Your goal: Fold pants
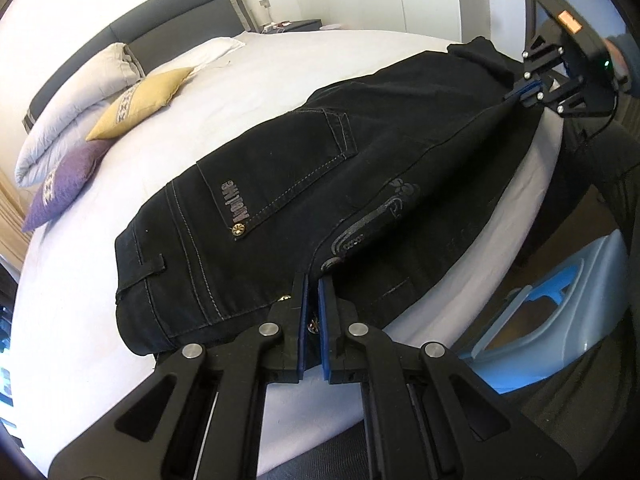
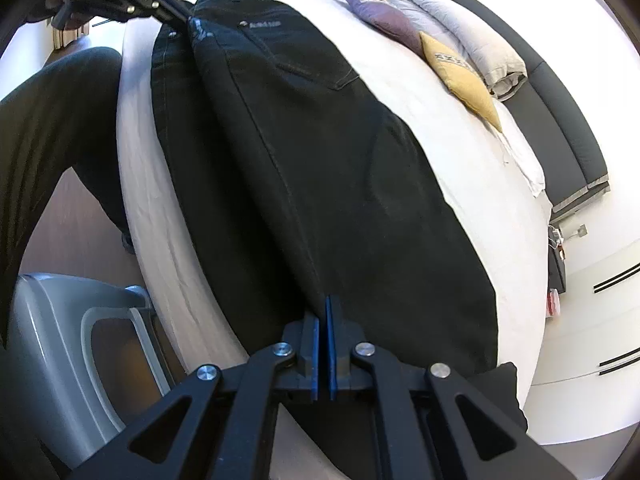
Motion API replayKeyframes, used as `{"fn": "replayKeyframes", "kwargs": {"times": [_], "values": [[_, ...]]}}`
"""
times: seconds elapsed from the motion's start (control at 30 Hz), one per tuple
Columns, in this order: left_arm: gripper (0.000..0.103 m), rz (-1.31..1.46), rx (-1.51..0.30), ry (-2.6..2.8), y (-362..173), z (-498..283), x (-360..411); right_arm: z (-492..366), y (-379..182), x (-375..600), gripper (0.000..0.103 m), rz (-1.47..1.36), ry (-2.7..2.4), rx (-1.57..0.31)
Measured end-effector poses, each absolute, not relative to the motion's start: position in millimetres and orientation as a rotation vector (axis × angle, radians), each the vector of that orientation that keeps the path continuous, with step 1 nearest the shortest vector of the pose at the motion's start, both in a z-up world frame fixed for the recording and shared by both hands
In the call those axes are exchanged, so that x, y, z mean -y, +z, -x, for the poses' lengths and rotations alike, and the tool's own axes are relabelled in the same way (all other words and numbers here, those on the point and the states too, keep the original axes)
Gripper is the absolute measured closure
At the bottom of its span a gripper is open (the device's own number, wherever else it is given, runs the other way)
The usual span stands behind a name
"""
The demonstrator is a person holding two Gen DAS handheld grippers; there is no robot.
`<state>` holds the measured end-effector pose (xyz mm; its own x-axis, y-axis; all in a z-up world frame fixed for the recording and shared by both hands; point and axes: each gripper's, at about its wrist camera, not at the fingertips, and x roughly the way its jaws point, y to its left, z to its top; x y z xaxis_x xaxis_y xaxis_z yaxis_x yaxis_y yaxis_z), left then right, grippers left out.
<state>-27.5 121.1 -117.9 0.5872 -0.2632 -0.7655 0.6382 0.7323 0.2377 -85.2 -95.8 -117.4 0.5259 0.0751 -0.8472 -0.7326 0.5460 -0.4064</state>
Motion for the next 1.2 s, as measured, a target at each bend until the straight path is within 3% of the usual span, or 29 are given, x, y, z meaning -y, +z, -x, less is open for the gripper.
{"fn": "replayKeyframes", "kwargs": {"times": [0.33, 0.53, 1.2], "values": [[0.101, -0.529, -0.721, -0.520, -100.8, 46.6, -119.2, 97.7, -102.3, 104.9, 0.099, 0.839, 0.561, -0.886], [0.101, -0.527, -0.782, -0.517, -127.5, 47.1, -119.7, 102.3, -129.5, 95.4, 0.099, 0.903, 0.576, -0.907], [0.100, -0.518, -0.805, -0.509, -141.2, 46.1, -125.8, 109.5, -136.9, 91.6, 0.097, 0.900, 0.567, -0.892]]}}
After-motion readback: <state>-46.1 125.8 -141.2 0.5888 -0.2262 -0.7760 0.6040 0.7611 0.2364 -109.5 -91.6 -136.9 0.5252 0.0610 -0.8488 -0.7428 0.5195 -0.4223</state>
